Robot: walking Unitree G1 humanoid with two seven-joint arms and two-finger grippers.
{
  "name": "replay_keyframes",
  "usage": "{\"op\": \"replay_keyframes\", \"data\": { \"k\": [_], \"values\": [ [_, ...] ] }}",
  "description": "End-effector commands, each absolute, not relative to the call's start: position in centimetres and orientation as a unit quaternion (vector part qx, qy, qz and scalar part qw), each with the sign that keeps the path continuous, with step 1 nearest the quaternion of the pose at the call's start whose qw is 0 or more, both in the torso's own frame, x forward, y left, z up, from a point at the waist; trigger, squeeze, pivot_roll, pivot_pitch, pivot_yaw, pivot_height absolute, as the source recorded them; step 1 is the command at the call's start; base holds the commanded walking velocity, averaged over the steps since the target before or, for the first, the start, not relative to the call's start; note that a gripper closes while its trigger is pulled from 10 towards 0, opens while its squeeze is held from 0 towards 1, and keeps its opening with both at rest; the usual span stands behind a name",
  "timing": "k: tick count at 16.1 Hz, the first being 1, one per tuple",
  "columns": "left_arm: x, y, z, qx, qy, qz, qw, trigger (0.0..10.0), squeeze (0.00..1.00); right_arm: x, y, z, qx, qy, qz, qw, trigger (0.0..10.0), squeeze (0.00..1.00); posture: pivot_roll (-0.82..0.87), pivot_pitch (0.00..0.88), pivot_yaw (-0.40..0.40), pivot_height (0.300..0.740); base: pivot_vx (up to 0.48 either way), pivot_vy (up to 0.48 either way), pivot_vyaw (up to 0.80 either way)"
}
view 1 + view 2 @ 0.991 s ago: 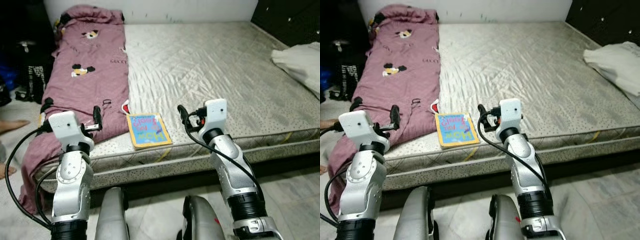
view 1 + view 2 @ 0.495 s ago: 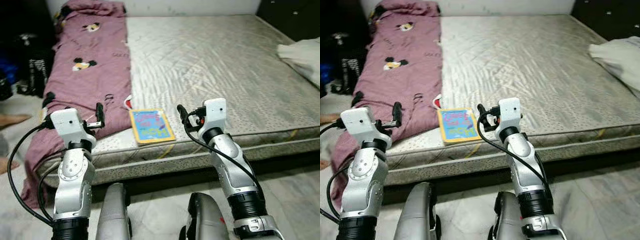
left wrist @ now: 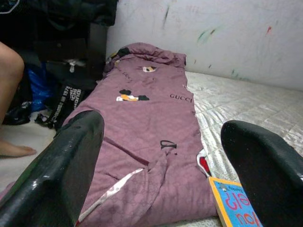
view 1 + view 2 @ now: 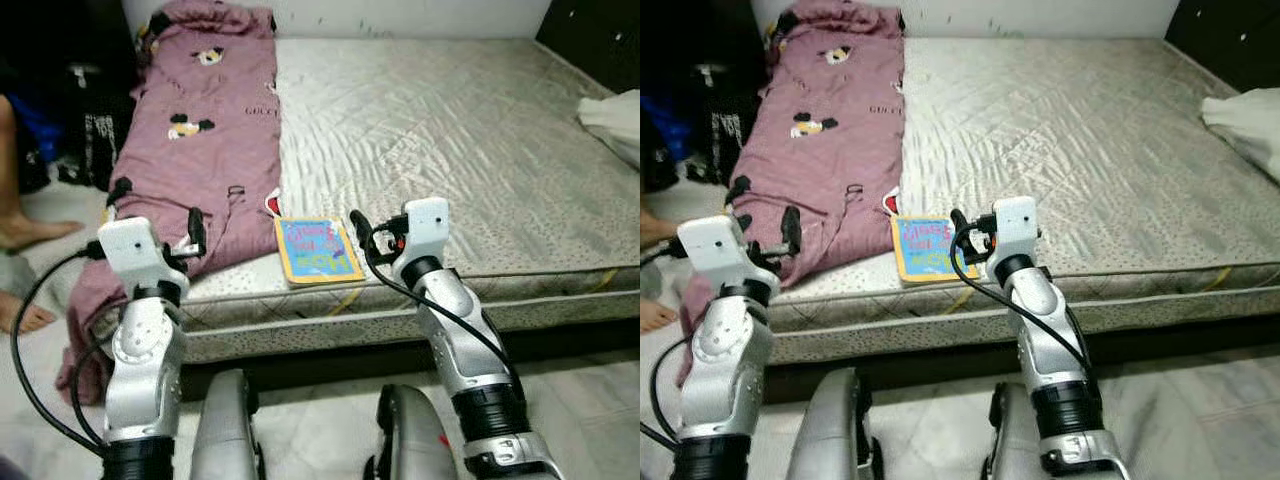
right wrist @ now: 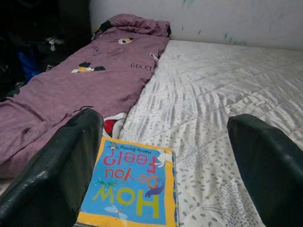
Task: Clean up the room
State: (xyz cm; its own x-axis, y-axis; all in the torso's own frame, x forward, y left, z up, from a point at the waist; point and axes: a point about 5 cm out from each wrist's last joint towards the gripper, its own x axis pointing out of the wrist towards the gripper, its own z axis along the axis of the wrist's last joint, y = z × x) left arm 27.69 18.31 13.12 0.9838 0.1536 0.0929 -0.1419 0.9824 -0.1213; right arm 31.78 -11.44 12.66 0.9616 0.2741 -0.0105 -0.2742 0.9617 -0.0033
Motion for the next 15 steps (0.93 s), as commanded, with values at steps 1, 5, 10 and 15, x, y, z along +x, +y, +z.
{"op": "replay_keyframes", "data": {
  "k": [1,5,10,15],
  "values": [
    [27.90,17.88,13.27,-0.057,-0.049,0.064,0.995,10.0,0.00,31.93,-11.53,12.90,-0.004,0.001,0.139,0.990,10.0,0.00,-0.10,0.023,-0.008,0.595,0.000,0.000,0.00],
    [27.91,17.86,13.25,-0.055,-0.049,0.063,0.995,10.0,0.00,31.88,-11.48,12.82,-0.001,0.003,0.141,0.990,10.0,0.00,-0.10,0.023,-0.008,0.576,0.000,0.000,0.00],
    [27.91,17.75,13.19,-0.057,-0.047,0.062,0.995,10.0,0.00,31.91,-11.46,12.79,-0.003,0.002,0.142,0.990,10.0,0.00,-0.10,0.018,-0.010,0.546,0.000,0.000,0.00],
    [27.93,17.74,13.24,-0.051,-0.053,0.062,0.995,10.0,0.00,31.94,-11.52,12.72,-0.007,0.004,0.143,0.990,10.0,0.00,-0.10,0.010,-0.012,0.546,0.115,0.000,0.00]
  ]
}}
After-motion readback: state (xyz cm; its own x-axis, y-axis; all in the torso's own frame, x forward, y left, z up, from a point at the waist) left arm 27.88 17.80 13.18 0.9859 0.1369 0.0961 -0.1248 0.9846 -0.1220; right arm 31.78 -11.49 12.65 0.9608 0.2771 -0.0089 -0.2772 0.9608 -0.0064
